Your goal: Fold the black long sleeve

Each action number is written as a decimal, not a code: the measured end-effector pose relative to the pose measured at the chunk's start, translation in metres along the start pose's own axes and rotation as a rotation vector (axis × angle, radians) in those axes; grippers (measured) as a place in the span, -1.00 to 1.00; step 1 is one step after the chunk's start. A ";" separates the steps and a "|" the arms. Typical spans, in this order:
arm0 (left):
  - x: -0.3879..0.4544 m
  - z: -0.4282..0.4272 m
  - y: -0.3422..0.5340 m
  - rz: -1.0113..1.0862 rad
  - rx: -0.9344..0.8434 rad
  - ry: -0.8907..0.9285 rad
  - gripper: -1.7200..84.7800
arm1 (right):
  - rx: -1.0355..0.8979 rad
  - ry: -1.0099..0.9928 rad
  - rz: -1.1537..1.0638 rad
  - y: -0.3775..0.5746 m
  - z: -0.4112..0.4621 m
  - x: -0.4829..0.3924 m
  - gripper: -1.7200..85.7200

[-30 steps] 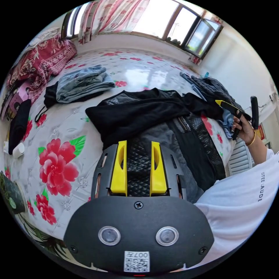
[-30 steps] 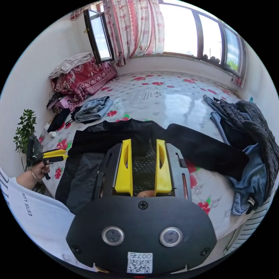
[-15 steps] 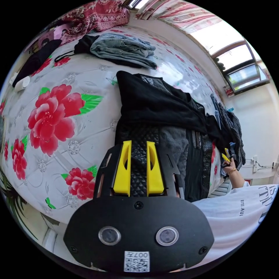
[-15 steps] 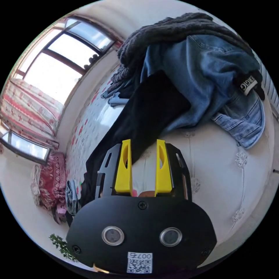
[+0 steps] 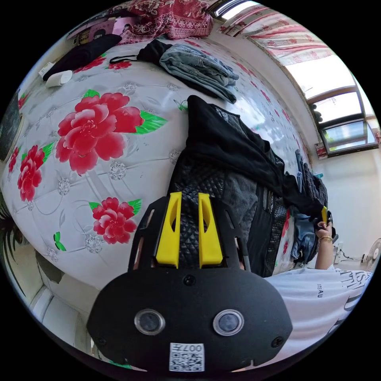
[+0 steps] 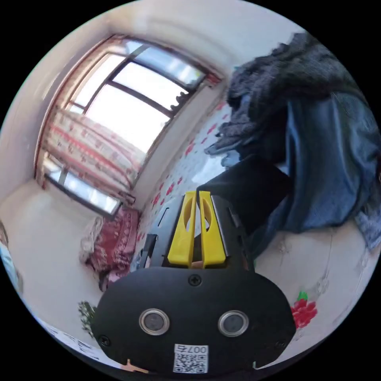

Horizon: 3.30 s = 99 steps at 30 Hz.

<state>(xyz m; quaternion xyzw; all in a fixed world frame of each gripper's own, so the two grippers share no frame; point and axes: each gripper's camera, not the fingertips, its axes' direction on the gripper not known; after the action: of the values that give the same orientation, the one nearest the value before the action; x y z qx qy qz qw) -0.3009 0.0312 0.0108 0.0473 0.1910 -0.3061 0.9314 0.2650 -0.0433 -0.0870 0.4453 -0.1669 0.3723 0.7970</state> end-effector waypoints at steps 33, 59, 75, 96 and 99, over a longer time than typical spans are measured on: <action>-0.092 -0.026 0.121 0.228 -0.236 -0.025 -0.67 | -1.075 0.184 -0.347 0.294 -0.087 -0.035 -0.76; -0.150 -0.113 0.000 0.322 -0.069 0.765 -0.98 | -0.706 -0.546 -0.049 0.105 -0.126 0.047 -0.96; -0.144 -0.010 -0.177 -0.337 0.157 0.526 -0.75 | -0.609 -0.282 0.114 0.000 0.063 0.070 -0.89; -0.090 0.037 -0.074 0.003 -0.001 0.137 -0.76 | -0.600 -0.112 0.410 0.132 0.023 0.179 -0.80; -0.093 0.035 -0.073 -0.012 -0.025 0.151 -0.76 | -0.603 -0.208 0.465 0.101 0.042 0.172 -0.84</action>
<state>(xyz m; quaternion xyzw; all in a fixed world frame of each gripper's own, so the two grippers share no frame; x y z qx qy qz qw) -0.4014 0.0161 0.0811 0.0576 0.2647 -0.3048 0.9131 0.3072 0.0308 0.0981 0.1771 -0.4448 0.4300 0.7654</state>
